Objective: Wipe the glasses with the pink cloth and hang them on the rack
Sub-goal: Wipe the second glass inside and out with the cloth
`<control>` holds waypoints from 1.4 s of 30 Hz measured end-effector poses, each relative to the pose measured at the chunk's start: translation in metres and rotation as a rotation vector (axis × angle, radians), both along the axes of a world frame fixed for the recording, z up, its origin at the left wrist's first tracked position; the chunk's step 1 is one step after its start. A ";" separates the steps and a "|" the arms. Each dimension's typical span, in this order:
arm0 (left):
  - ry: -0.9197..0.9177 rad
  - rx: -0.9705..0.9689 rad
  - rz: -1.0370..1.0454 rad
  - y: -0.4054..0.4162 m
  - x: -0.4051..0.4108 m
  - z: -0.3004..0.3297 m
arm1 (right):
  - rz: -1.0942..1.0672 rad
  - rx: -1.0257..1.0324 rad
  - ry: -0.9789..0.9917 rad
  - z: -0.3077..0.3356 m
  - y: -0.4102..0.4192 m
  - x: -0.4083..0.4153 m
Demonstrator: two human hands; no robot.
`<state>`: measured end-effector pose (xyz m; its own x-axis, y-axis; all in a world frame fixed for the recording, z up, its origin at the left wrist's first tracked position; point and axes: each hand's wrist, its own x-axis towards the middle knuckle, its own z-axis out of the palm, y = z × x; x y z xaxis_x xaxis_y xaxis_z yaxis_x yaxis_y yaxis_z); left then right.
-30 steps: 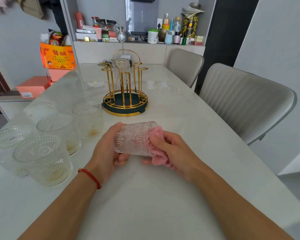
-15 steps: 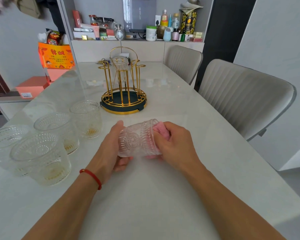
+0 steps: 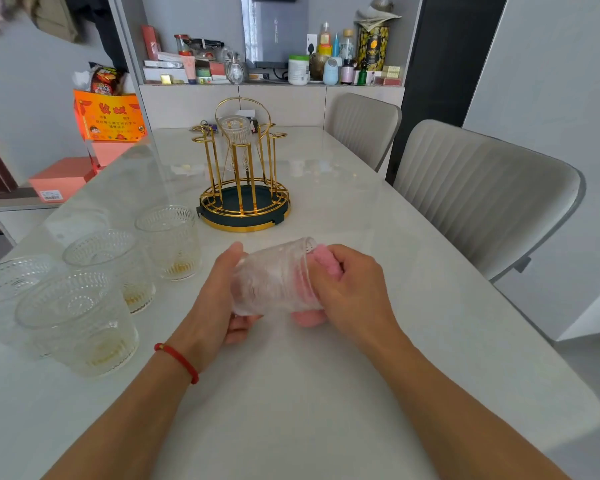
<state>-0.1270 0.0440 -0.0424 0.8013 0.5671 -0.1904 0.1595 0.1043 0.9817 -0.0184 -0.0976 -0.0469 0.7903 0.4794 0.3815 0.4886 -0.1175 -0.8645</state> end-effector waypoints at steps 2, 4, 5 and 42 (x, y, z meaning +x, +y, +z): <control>-0.110 -0.015 0.006 -0.003 0.003 -0.002 | -0.005 -0.013 0.124 -0.004 0.003 0.000; -0.132 0.003 0.060 -0.002 0.004 -0.002 | 0.044 -0.002 0.128 -0.006 0.003 -0.002; -0.122 -0.030 0.065 0.000 0.003 -0.002 | 0.066 0.012 0.097 -0.005 0.001 -0.004; 0.056 -0.036 0.052 -0.003 0.003 0.002 | 0.022 -0.015 -0.071 0.000 -0.006 0.006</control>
